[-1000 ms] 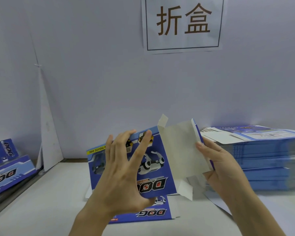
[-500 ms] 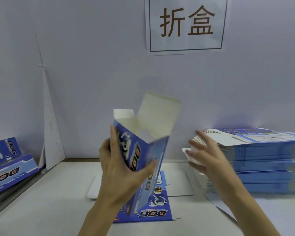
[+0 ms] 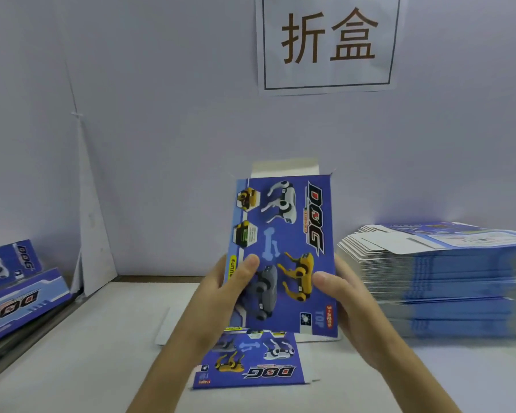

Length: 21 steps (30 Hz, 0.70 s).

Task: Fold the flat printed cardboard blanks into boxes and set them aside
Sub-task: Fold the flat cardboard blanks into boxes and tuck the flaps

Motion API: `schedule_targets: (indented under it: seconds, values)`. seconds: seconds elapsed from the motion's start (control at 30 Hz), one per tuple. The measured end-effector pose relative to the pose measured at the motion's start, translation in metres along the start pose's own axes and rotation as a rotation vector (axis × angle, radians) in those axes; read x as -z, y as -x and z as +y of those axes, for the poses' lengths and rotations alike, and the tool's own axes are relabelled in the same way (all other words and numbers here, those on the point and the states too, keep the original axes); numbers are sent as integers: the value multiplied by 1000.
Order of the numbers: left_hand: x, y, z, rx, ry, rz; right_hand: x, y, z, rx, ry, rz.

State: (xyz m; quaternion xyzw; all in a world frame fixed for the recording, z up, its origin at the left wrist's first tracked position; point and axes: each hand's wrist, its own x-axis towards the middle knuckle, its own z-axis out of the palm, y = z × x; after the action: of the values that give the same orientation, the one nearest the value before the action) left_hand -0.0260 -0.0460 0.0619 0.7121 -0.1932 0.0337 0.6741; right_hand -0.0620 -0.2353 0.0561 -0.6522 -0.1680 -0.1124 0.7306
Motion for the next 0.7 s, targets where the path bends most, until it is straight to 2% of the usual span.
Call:
schedule_targets:
  seconds: [0.07,0.23,0.4,0.57,0.7]
  values:
    - [-2,0,-3,25,27,-14,1,0,-1,-25,-21,-8]
    - [-4,-1,-5,-76,92,95,-1,-2,2,-71,-4,37]
    - [-3,-1,-7,-97,53,13,1,-2,3,-43,-8,18]
    - [-5,-1,-7,-119,92,114,2,-2,2,-44,8,31]
    - [-5,0,-6,-131,156,172,0,-1,-2,-15,45,-20]
